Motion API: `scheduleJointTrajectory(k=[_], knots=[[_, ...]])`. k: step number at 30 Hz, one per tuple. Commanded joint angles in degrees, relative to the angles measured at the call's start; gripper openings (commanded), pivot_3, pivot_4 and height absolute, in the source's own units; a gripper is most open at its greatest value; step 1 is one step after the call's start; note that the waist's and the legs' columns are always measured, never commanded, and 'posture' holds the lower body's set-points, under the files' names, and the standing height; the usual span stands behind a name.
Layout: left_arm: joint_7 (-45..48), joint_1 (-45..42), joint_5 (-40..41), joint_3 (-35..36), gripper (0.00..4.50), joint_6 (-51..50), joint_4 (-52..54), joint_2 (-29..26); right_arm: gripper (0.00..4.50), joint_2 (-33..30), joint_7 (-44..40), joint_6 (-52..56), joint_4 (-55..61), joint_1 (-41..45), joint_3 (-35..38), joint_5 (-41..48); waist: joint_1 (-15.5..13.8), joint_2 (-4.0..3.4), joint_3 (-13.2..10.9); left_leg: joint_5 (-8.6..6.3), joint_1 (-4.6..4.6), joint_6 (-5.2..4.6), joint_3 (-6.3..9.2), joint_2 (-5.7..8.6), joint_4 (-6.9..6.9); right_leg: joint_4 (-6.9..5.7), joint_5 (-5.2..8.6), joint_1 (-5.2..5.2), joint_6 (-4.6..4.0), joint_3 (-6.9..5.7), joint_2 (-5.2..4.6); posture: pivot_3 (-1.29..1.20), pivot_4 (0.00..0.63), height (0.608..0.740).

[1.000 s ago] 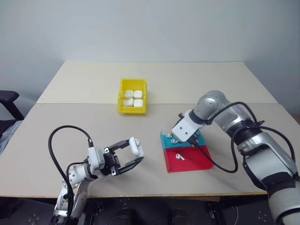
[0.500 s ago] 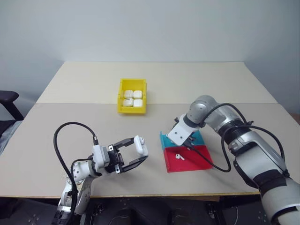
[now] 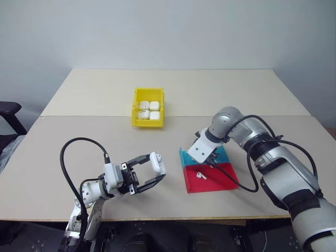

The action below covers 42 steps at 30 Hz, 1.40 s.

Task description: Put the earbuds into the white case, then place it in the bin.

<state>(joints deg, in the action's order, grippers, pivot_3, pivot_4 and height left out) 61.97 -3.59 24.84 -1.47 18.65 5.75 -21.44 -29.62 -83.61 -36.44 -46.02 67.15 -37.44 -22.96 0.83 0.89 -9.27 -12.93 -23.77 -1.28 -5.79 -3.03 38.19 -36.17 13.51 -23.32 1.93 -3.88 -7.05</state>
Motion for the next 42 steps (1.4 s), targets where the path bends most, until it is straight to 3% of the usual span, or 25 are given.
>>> scheduleJointTrajectory(k=[1, 3, 15, 19, 24, 29, 37, 40, 42], knots=[[-1.03, -0.19, 0.01, -0.37, 2.78, 1.15, 1.23, 0.54, 2.08, 0.12, -0.87, -0.65, 0.15, 0.70, 0.31, -0.08, 0.00, 0.00, 0.00, 0.00, 0.00, 0.00, 0.00, 0.00, 0.00, 0.00, 0.00, 0.00, 0.00, 0.00, 0.00, 0.00, 0.150, 0.740], [-1.20, -0.17, -0.09, -0.45, 2.78, 1.06, 1.37, 0.53, 1.70, 0.05, -1.25, -0.11, 0.78, 0.57, 0.62, 0.31, 0.00, 0.00, 0.00, 0.00, 0.00, 0.00, 0.00, 0.00, 0.00, 0.00, 0.00, 0.00, 0.00, 0.00, 0.00, 0.00, 0.150, 0.740], [-1.76, -0.23, -0.45, -0.91, 2.78, 1.12, 1.14, 0.27, 1.70, -0.31, -1.52, 0.13, 1.43, -0.06, 0.65, 0.16, 0.00, 0.00, 0.00, 0.00, 0.00, 0.00, 0.00, 0.00, 0.00, 0.00, 0.00, 0.00, 0.00, 0.00, 0.00, 0.00, 0.150, 0.740], [-1.73, -0.11, -0.27, -1.00, 2.78, 0.89, 1.46, 0.11, 0.84, -0.57, -1.17, -0.42, 1.80, -0.54, 0.67, -0.02, 0.00, 0.00, 0.00, 0.00, 0.00, 0.00, 0.00, 0.00, 0.00, 0.00, 0.00, 0.00, 0.00, 0.00, 0.00, 0.00, 0.150, 0.740], [-1.27, -0.27, 0.09, -1.04, 2.78, 1.10, 1.20, 0.05, 0.84, -1.13, -1.86, 1.57, 4.61, -1.93, 1.76, 1.57, -0.01, 0.00, 0.00, 0.00, 0.02, 0.00, 0.00, 0.00, 0.00, 0.00, 0.00, 0.01, 0.00, 0.00, 0.00, 0.00, 0.150, 0.740], [-0.07, -1.96, 1.99, -1.23, 2.78, -0.24, 1.82, -0.11, 0.84, -5.59, -3.61, 6.67, 14.81, -4.76, 5.84, 5.77, -0.24, -0.01, 0.00, 0.00, 0.00, 0.00, 0.01, 0.00, -0.01, 0.01, 0.00, 0.01, 0.00, 0.00, -0.01, 0.00, 0.150, 0.740], [-0.43, -8.75, 7.47, -2.08, 2.78, -5.81, 5.29, 1.86, 0.84, -15.63, 0.28, 34.41, 39.79, -11.26, 25.36, 22.65, -0.74, -0.02, -0.01, -0.01, -0.02, -0.01, 0.07, 0.01, 0.00, 0.05, 0.00, 0.04, 0.00, -0.03, -0.02, 0.00, 0.150, 0.740], [1.92, -12.78, 9.74, -3.20, 2.78, -6.86, 4.10, 3.50, 0.84, -17.51, 6.34, 59.59, 54.44, -16.62, 39.77, 38.68, -1.23, -0.01, -0.02, -0.02, -0.02, -0.04, 0.09, 0.02, 0.00, 0.08, -0.01, 0.07, -0.01, -0.05, -0.02, 0.00, 0.150, 0.740], [2.88, -14.34, 10.75, -3.36, 2.78, -7.38, 3.35, 4.59, 0.84, -17.61, 10.24, 68.66, 60.62, -19.29, 45.91, 45.96, -1.51, -0.01, -0.01, -0.03, -0.03, -0.04, 0.16, 0.03, 0.03, 0.06, -0.02, 0.08, -0.02, -0.05, -0.04, 0.00, 0.150, 0.740]])
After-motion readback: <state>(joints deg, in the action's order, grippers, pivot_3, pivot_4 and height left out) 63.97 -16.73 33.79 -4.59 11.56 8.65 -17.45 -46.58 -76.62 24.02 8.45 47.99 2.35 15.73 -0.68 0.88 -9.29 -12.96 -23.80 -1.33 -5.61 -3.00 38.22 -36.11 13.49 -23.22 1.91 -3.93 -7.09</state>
